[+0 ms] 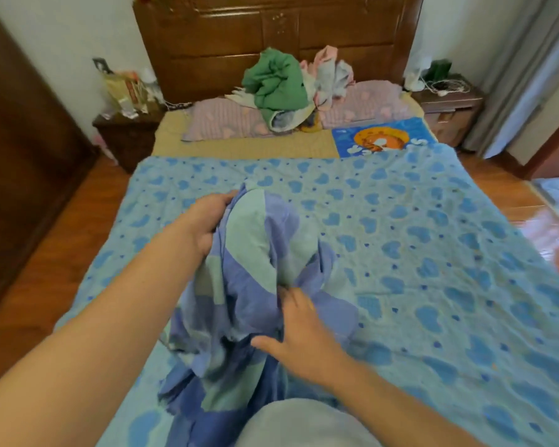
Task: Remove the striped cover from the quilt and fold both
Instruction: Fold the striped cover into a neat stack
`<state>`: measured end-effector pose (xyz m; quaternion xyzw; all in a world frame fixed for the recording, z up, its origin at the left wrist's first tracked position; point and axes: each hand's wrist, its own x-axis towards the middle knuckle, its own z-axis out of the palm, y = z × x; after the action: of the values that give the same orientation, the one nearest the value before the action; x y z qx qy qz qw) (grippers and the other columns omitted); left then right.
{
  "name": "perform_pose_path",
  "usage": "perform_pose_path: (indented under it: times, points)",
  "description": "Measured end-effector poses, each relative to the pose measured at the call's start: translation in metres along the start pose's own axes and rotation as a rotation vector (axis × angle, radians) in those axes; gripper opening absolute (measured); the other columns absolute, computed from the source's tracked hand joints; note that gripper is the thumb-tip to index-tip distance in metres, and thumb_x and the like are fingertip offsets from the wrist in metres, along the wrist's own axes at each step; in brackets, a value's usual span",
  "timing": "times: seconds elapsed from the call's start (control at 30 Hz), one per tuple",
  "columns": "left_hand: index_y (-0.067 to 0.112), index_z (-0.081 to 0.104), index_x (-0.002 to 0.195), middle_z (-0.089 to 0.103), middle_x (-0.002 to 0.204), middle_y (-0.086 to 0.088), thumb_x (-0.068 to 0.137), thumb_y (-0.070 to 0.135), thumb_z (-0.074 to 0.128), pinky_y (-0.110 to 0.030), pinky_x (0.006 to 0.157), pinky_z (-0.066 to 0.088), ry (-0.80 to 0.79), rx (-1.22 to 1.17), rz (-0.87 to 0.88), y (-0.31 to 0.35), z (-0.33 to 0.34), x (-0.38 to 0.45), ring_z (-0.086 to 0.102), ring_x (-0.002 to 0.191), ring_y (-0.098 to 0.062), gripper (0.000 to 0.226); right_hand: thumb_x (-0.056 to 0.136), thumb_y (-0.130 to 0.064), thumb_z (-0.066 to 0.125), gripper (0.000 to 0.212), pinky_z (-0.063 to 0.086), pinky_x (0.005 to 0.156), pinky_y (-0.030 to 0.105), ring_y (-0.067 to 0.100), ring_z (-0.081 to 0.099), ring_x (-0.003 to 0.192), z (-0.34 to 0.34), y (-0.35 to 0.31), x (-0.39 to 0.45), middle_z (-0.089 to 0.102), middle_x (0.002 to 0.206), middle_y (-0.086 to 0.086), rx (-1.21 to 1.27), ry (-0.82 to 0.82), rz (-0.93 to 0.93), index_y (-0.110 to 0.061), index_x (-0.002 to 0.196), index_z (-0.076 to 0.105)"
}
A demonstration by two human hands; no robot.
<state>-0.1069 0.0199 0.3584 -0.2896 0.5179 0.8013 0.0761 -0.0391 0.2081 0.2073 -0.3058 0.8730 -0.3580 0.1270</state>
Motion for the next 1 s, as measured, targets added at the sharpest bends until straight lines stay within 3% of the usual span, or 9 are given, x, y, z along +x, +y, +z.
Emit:
perform_pose_path:
  times: [0.13, 0.27, 0.43, 0.5, 0.57, 0.63, 0.7, 0.9, 1.0]
  points:
    - [0.006, 0.045, 0.147, 0.048, 0.149, -0.015, 0.108, 0.026, 0.041, -0.039, 0.109, 0.043, 0.059, -0.095, 0.102, 0.02, -0.01, 0.008, 0.054, 0.129, -0.031, 0.045, 0.091, -0.012, 0.055, 0.011, 0.045, 0.079, 0.043, 0.033, 0.059, 0.095, -0.013, -0.005, 0.043, 0.063, 0.099, 0.013, -0.065, -0.021, 0.029, -0.005, 0.092, 0.063]
    - [0.028, 0.026, 0.156, 0.029, 0.161, -0.006, 0.098, 0.031, 0.061, -0.031, 0.095, 0.041, 0.149, 0.292, 0.403, 0.038, -0.041, 0.02, 0.047, 0.131, -0.02, 0.068, 0.087, -0.047, 0.051, 0.038, 0.051, 0.07, 0.03, 0.011, 0.059, 0.067, -0.093, -0.04, 0.048, 0.055, 0.065, 0.001, 0.483, 0.114, 0.1, -0.016, 0.064, 0.054]
    - [0.038, 0.042, 0.14, 0.037, 0.139, 0.016, 0.086, 0.046, 0.064, -0.04, 0.11, 0.04, 0.074, 0.774, 0.896, -0.092, -0.038, -0.015, 0.039, 0.132, -0.006, 0.059, 0.1, -0.019, 0.05, 0.022, 0.059, 0.065, 0.038, 0.017, 0.064, 0.07, -0.195, -0.097, 0.073, 0.055, 0.064, 0.0, 1.044, 0.406, 0.055, -0.014, 0.078, 0.053]
    - [0.035, 0.031, 0.148, 0.024, 0.152, 0.01, 0.078, 0.066, 0.065, -0.035, 0.117, 0.027, 0.077, 1.0, 0.86, -0.134, -0.033, -0.015, 0.024, 0.144, -0.015, 0.084, 0.102, -0.015, 0.047, 0.022, 0.058, 0.062, 0.039, 0.019, 0.063, 0.066, -0.207, -0.117, 0.079, 0.055, 0.062, 0.0, 1.217, 0.459, 0.08, -0.01, 0.082, 0.055]
    - [0.023, 0.045, 0.142, 0.037, 0.148, -0.004, 0.082, 0.046, 0.074, -0.03, 0.112, 0.03, 0.201, 1.002, 0.824, -0.142, -0.035, 0.001, 0.034, 0.139, -0.022, 0.07, 0.102, -0.014, 0.049, 0.027, 0.058, 0.064, 0.037, 0.013, 0.06, 0.057, -0.212, -0.131, 0.081, 0.055, 0.058, -0.001, 1.343, 0.475, 0.055, -0.011, 0.077, 0.057]
    - [0.021, 0.064, 0.104, 0.063, 0.104, -0.002, 0.093, 0.015, 0.064, -0.021, 0.084, 0.042, 0.336, 0.749, 0.826, -0.116, -0.048, 0.009, 0.06, 0.102, -0.02, 0.013, 0.101, -0.015, 0.05, 0.029, 0.059, 0.066, 0.038, 0.011, 0.059, 0.056, -0.221, -0.14, 0.082, 0.057, 0.058, -0.001, 1.319, 0.508, 0.016, -0.012, 0.074, 0.059]
    - [0.024, 0.057, 0.085, 0.062, 0.081, 0.003, 0.096, 0.008, 0.053, -0.024, 0.065, 0.036, 0.455, 0.624, 0.815, -0.071, -0.077, 0.012, 0.055, 0.073, -0.01, 0.02, 0.1, -0.017, 0.052, 0.028, 0.057, 0.064, 0.033, 0.01, 0.061, 0.056, -0.234, -0.141, 0.082, 0.059, 0.058, -0.004, 1.148, 0.61, 0.036, -0.016, 0.073, 0.059]
    - [0.016, 0.069, 0.109, 0.061, 0.113, -0.021, 0.09, 0.019, 0.045, -0.043, 0.085, 0.046, 1.051, 0.815, 0.874, 0.082, -0.149, 0.023, 0.057, 0.103, -0.04, 0.031, 0.094, -0.026, 0.053, 0.012, 0.045, 0.057, 0.023, 0.019, 0.075, 0.075, -0.245, -0.124, 0.084, 0.071, 0.075, -0.005, 0.882, 0.635, 0.09, -0.021, 0.087, 0.062]
    - [0.014, 0.062, 0.121, 0.063, 0.12, -0.019, 0.097, 0.014, 0.046, -0.039, 0.088, 0.049, 0.69, 0.705, 0.765, 0.091, -0.123, 0.042, 0.06, 0.111, -0.037, 0.029, 0.096, -0.028, 0.052, 0.013, 0.052, 0.059, 0.025, 0.022, 0.076, 0.081, -0.234, -0.117, 0.088, 0.073, 0.083, -0.003, 0.948, 0.601, 0.159, -0.02, 0.095, 0.062]
